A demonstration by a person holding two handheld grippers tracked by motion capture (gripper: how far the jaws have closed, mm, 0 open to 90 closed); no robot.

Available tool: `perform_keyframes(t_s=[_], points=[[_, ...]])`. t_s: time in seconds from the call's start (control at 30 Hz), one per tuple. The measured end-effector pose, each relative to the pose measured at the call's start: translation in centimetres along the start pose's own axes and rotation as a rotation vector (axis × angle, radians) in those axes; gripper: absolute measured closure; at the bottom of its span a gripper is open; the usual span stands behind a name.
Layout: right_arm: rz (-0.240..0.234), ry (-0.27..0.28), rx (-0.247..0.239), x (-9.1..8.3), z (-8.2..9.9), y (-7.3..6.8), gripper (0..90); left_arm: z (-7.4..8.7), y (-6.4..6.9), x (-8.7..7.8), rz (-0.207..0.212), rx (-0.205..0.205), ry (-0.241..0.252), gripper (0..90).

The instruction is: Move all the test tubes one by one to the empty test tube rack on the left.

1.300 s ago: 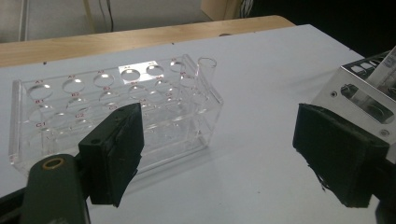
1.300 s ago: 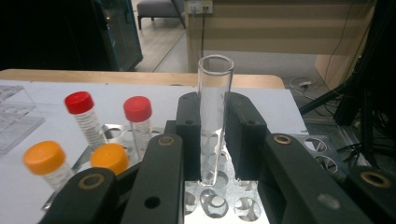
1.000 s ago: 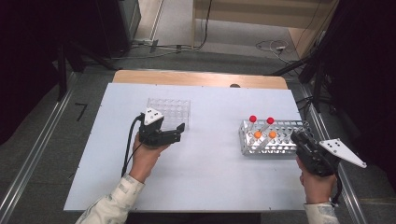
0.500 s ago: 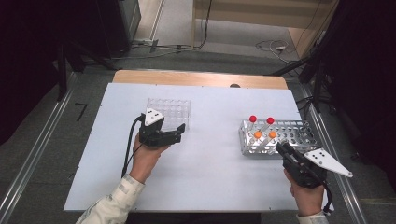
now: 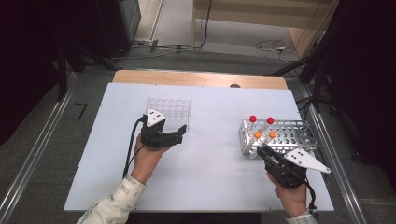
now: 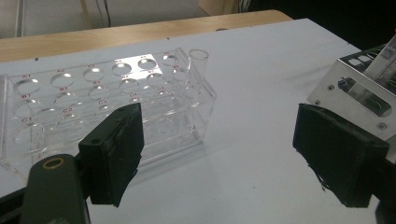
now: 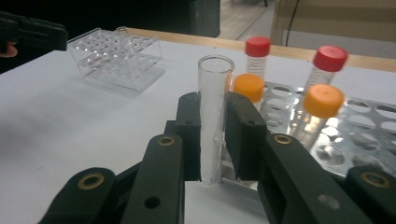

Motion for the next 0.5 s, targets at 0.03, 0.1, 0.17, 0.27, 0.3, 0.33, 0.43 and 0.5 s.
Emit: perform_keyframes(t_s=[0.03,0.1,0.17,0.27,0.3,0.33,0.43,0.5], points=[[-0.007,-0.002,-0.003,0.1,0.0,-0.3,73.7,0.0,0.0,0.0,0.002,0.000,-0.001,16.8],[-0.019,-0.004,-0.012,0.4,0.0,-0.8,73.7,0.0,0.1,0.1,0.005,0.005,-0.004,16.9],[-0.033,-0.009,-0.021,0.6,-0.1,-1.3,73.8,0.0,0.3,0.1,0.009,0.006,-0.003,16.8],[-0.050,-0.015,-0.034,1.1,-0.1,-2.2,73.7,0.0,0.5,0.1,0.019,0.004,-0.001,17.3],[-0.054,-0.015,-0.039,1.4,-0.1,-2.4,73.7,0.0,0.6,0.1,0.022,0.004,0.001,17.3],[-0.060,-0.019,-0.045,1.6,-0.1,-2.7,73.7,0.0,0.7,0.2,0.022,0.004,0.003,17.4],[-0.072,-0.027,-0.060,2.4,0.0,-3.4,73.7,0.0,0.9,0.2,0.029,0.006,0.000,17.4],[-0.080,-0.032,-0.067,2.9,-0.1,-3.9,73.7,0.0,1.0,0.3,0.033,0.007,0.001,17.4]])
Point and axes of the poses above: each handheld gripper's, and its own axes: x roughly forward along the jaws, z roughly out of its underside, y roughly to its right, the point moved 2 cm from there along x, roughly forward along the jaws, and after that the axes turned 12 degrees about z, right-handed, at the moved point
